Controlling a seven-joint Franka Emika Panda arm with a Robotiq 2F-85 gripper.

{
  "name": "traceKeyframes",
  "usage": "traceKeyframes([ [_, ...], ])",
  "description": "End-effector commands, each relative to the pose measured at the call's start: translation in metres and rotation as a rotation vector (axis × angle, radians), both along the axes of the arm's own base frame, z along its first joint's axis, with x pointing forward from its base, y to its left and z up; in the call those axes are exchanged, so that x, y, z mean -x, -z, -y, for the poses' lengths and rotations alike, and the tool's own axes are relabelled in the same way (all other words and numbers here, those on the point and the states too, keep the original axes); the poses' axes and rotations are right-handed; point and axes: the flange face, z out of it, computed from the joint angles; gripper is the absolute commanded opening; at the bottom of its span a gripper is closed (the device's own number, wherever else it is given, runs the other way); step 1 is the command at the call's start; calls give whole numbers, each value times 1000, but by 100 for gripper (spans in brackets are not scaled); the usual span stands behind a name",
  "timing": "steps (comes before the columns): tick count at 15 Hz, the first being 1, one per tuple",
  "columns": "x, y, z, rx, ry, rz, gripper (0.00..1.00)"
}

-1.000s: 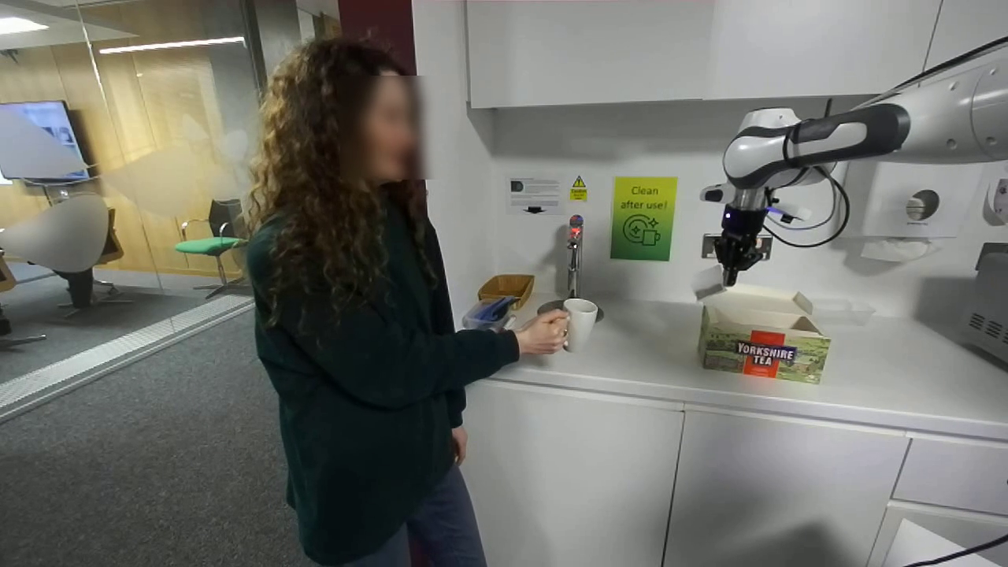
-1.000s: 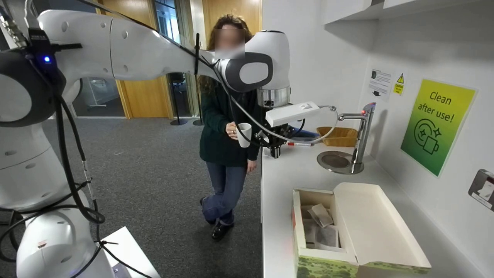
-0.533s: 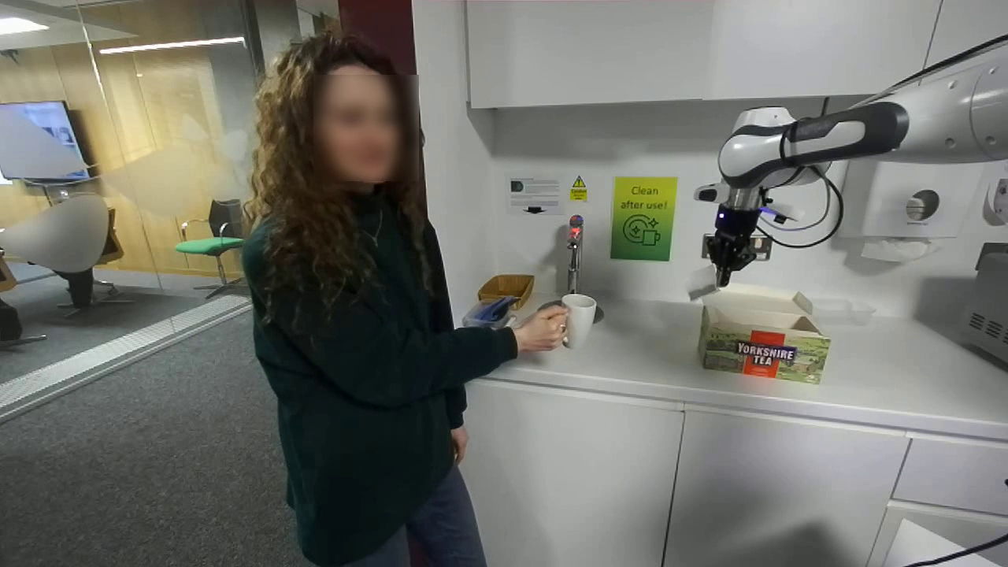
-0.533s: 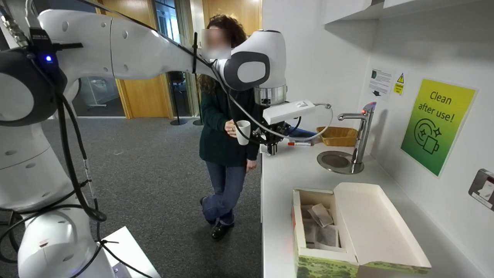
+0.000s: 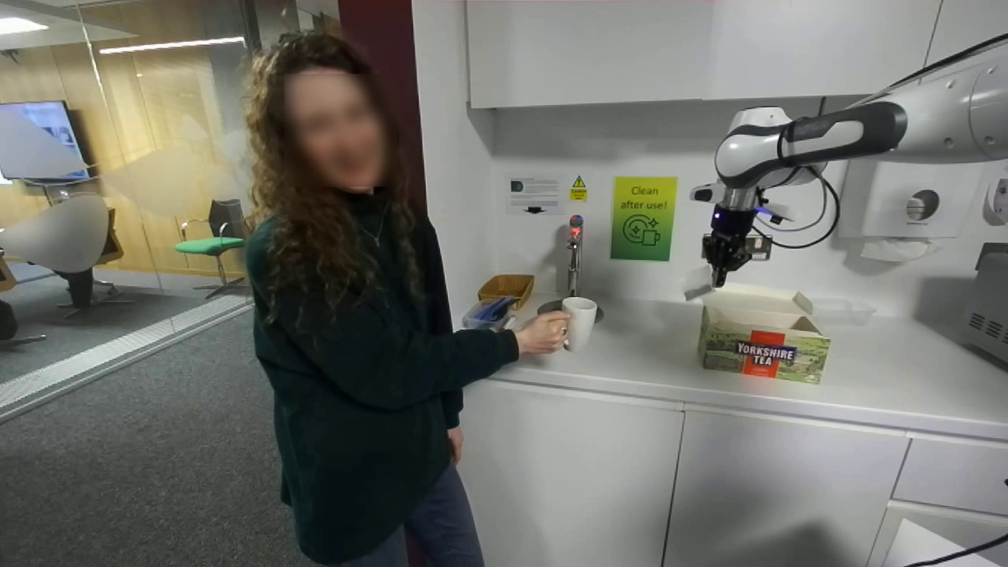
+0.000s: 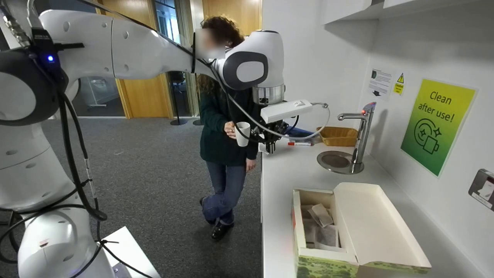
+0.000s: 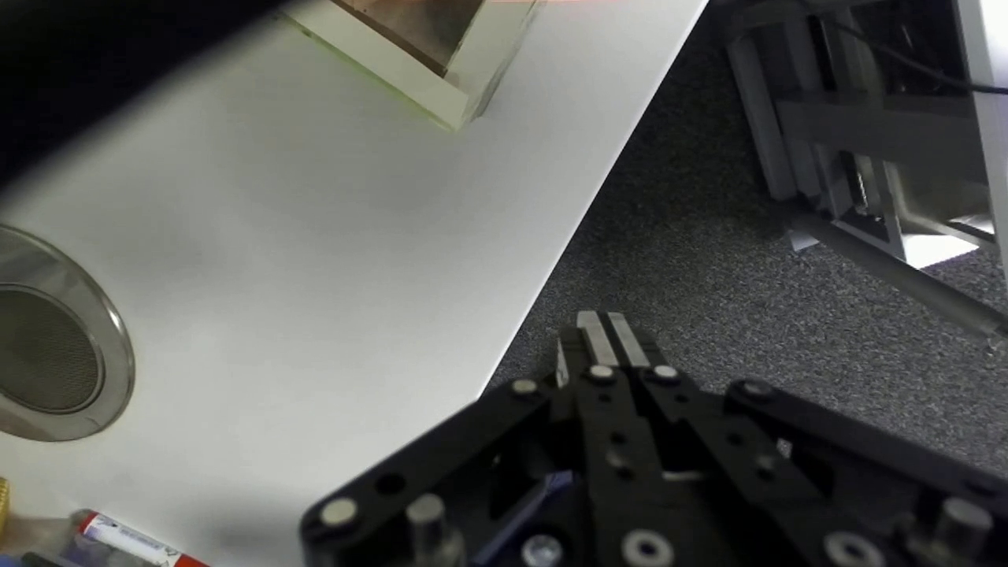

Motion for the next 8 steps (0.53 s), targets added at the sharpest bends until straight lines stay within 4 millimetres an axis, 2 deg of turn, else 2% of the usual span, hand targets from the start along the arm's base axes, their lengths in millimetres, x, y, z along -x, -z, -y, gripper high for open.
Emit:
traceKeyframes([
  [1,1,-10,-10,0,65,38,0],
  [8,-6,-16,-36,3,100,38,0],
])
